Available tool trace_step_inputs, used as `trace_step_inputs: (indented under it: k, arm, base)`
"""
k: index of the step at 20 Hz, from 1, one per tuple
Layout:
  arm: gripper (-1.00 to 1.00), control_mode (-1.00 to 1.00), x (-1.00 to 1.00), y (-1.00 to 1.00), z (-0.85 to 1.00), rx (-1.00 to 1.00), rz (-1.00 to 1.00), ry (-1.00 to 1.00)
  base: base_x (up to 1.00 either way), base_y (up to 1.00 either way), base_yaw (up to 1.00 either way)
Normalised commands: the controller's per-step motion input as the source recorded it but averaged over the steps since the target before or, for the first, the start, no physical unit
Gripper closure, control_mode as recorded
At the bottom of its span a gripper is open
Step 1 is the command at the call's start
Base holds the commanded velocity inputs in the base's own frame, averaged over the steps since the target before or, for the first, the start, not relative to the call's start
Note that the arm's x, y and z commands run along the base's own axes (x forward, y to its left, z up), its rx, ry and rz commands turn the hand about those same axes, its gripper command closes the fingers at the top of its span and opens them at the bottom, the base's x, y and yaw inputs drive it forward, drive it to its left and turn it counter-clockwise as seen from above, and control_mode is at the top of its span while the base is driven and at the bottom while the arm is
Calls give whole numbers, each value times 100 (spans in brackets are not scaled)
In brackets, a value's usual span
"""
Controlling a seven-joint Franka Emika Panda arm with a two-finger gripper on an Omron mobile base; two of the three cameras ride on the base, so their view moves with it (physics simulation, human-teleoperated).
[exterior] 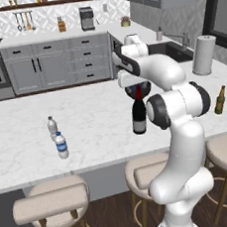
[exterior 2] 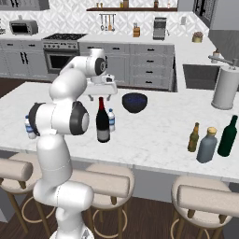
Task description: Move the plastic bottles in the middle to the plastics group, and the glass bottles in the middle to the glass group.
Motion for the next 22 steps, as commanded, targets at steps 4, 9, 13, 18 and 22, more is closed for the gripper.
trace_step_inputs:
  k: [4,9,13,18,22]
  arm:
    - [-100,-100,-3,0,0,0,0,-4]
    - [-100,-100,-28,0,0,0,0,0]
    - [-100,-100,-20,0,0,0,0,-3]
    - [-100,-100,1,0,0,0,0,-2]
    - [-100,-100,3,-2,0,0,0,-1]
  base:
    - [0,0,0]
    - [0,0,0]
    - [0,0,0]
    - [0,0,0]
    - [0,0,0]
